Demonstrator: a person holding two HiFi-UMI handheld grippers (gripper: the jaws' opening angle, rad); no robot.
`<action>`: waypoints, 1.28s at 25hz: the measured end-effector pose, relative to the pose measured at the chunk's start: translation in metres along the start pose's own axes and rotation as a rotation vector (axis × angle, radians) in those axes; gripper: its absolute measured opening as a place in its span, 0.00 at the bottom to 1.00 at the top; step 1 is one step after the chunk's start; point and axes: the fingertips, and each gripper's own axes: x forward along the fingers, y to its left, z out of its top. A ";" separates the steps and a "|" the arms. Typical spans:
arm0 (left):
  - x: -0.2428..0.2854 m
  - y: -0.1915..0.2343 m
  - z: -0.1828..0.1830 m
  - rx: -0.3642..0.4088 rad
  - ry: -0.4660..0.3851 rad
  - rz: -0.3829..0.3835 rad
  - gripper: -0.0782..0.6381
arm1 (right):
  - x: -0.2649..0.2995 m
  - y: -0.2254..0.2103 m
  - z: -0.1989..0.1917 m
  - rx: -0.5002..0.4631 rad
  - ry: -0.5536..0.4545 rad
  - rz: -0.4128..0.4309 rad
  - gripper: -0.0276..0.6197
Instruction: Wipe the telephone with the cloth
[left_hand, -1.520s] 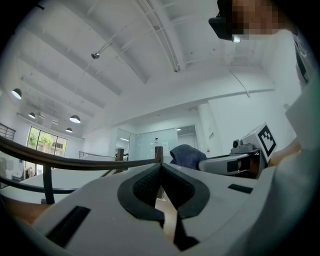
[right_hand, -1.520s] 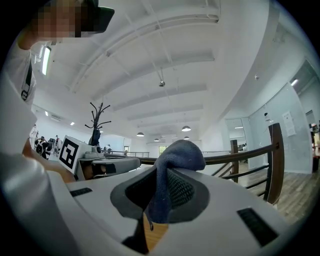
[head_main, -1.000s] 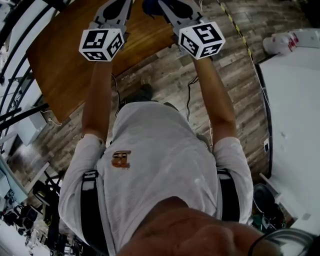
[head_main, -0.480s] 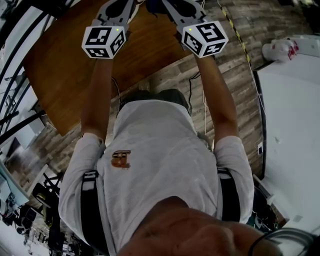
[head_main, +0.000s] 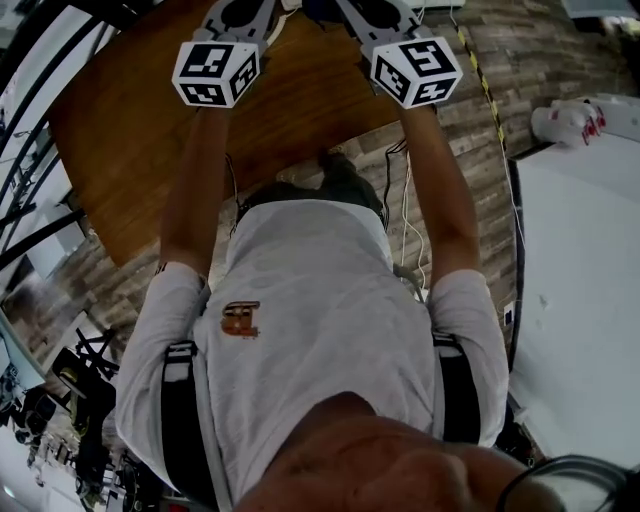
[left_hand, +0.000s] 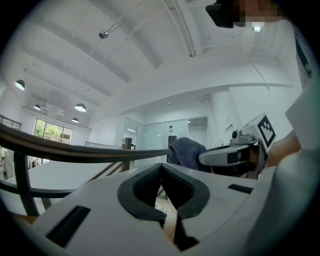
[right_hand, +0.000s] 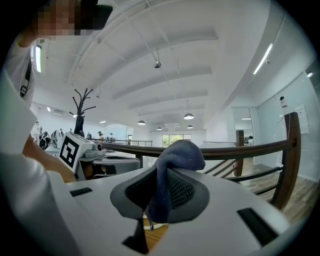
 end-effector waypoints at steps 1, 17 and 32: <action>0.007 0.002 -0.002 0.005 0.006 0.011 0.13 | 0.005 -0.008 -0.001 0.000 0.000 0.014 0.15; 0.136 0.040 -0.045 -0.012 0.140 0.272 0.13 | 0.072 -0.146 -0.017 -0.033 0.037 0.269 0.15; 0.191 0.100 -0.108 -0.059 0.347 0.376 0.14 | 0.167 -0.194 -0.056 -0.004 0.174 0.405 0.15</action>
